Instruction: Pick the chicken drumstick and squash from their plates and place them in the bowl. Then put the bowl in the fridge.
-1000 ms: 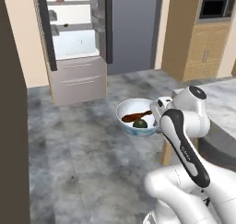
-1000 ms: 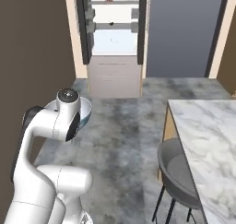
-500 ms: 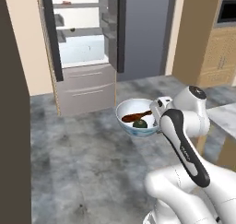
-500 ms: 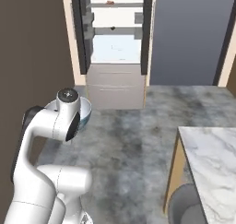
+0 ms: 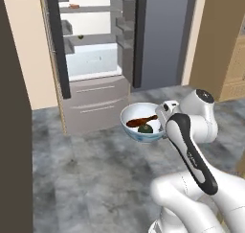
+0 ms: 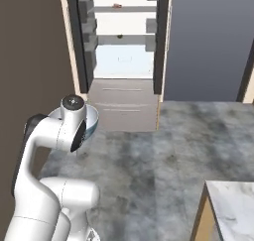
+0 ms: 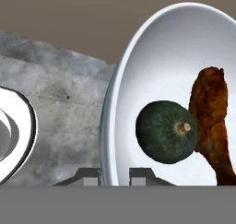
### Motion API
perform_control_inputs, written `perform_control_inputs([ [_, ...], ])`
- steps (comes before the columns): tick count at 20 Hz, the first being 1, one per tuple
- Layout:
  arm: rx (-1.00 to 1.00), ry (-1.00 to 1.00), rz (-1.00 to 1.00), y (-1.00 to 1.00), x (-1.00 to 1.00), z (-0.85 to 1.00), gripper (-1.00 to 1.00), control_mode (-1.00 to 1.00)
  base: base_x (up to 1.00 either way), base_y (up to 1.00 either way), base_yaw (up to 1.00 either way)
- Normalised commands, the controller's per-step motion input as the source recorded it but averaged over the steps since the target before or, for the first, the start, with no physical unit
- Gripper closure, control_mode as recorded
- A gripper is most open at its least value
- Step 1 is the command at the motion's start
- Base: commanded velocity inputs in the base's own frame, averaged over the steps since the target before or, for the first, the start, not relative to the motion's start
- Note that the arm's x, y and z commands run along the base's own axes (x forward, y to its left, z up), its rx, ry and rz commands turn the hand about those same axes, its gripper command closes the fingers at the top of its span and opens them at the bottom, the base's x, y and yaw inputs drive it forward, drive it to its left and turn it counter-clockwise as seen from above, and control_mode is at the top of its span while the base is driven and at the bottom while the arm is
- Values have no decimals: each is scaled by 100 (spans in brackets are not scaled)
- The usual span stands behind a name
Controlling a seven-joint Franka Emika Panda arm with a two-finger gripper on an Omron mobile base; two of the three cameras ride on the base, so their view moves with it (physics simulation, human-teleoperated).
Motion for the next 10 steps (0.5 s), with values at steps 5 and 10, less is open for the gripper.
perform_control_inputs([
  [5, 0, 0, 0, 0, 0, 0, 100, 100, 94, 0, 1],
  [10, 0, 0, 0, 0, 0, 0, 100, 100, 90, -6, 0],
])
